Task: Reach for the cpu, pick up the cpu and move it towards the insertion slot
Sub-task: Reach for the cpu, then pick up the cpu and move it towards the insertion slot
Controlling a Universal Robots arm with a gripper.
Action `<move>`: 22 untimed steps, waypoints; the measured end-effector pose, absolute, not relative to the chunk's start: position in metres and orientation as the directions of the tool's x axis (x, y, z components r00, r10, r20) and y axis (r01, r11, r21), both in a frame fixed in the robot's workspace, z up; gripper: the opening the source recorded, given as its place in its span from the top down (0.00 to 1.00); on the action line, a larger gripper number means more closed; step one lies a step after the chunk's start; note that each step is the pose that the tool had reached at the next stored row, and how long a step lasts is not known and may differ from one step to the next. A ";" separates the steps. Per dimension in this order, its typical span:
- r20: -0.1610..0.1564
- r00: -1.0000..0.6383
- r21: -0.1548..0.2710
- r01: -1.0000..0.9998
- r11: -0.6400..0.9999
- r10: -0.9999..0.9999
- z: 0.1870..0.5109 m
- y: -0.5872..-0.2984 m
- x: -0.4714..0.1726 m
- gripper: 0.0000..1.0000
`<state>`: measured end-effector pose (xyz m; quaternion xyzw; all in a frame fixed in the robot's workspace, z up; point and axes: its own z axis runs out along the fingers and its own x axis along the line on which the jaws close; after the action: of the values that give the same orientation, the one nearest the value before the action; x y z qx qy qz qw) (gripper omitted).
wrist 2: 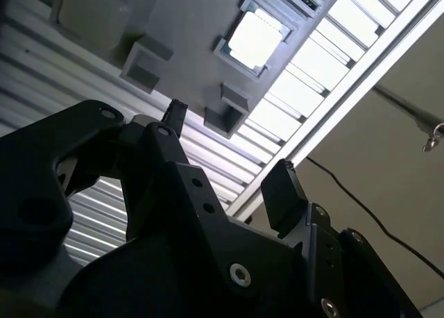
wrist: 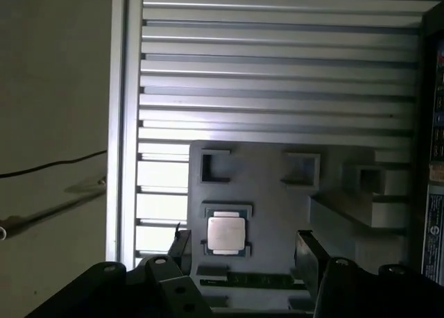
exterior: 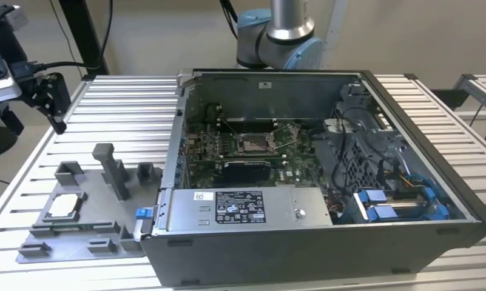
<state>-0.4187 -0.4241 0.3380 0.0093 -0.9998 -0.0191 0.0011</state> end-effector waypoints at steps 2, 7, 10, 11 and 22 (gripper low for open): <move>0.002 -1.000 0.038 -0.018 0.999 -0.019 0.336 -0.424 -0.419 0.00; 0.003 -1.000 0.038 -0.018 0.999 -0.018 0.329 -0.424 -0.419 0.00; 0.003 -1.000 0.038 -0.018 0.999 -0.018 0.326 -0.424 -0.419 0.00; 0.003 -1.000 0.038 -0.018 0.999 -0.018 0.325 -0.424 -0.419 0.00; 0.004 -1.000 0.038 -0.018 0.999 -0.018 0.312 -0.424 -0.419 0.00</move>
<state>-0.4187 -0.4242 0.3124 0.0091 -0.9998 -0.0191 0.0020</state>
